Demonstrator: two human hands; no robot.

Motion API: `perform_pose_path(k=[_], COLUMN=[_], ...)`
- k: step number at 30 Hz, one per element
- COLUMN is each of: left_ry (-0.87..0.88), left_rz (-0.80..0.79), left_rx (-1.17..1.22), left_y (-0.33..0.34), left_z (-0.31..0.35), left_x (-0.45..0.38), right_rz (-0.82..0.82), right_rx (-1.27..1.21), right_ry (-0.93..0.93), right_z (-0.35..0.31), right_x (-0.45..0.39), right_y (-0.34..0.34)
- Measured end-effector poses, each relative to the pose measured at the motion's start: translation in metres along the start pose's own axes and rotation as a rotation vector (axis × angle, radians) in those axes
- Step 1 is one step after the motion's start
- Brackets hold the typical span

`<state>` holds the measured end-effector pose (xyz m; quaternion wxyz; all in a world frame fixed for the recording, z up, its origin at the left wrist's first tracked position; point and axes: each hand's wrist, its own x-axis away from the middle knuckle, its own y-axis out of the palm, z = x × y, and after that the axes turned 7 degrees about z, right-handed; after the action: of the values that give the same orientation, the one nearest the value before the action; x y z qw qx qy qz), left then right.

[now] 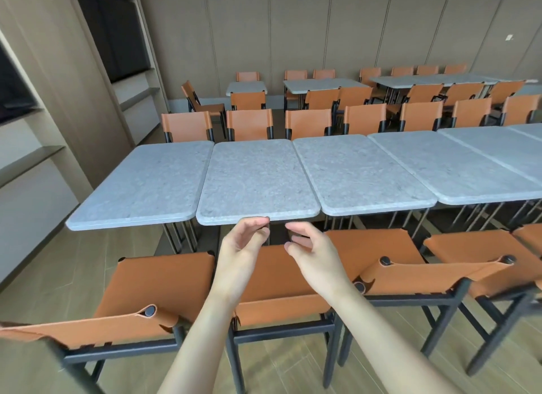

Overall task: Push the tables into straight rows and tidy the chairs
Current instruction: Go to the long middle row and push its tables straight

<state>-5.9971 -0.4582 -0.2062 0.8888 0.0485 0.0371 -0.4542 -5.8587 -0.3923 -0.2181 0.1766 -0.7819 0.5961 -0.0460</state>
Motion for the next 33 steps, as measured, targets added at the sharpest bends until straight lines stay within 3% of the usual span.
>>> perform_pose_path(k=[6,18,33], left_ry=[0.029,0.016,-0.013], left_rz=[-0.043,-0.118,-0.031], left_rx=[0.001,-0.081,-0.076], left_y=[0.009,0.012,-0.024], left_z=[0.016,0.021,0.027], left_x=[0.027,0.053,0.059], right_rz=[0.082,0.097,-0.016], right_rx=[-0.045,-0.056,-0.077], right_ry=[0.008,0.006,0.001], right_z=[-0.008,-0.008,-0.014], right_x=[0.026,0.05,0.053], right_y=[-0.023,-0.039,-0.007])
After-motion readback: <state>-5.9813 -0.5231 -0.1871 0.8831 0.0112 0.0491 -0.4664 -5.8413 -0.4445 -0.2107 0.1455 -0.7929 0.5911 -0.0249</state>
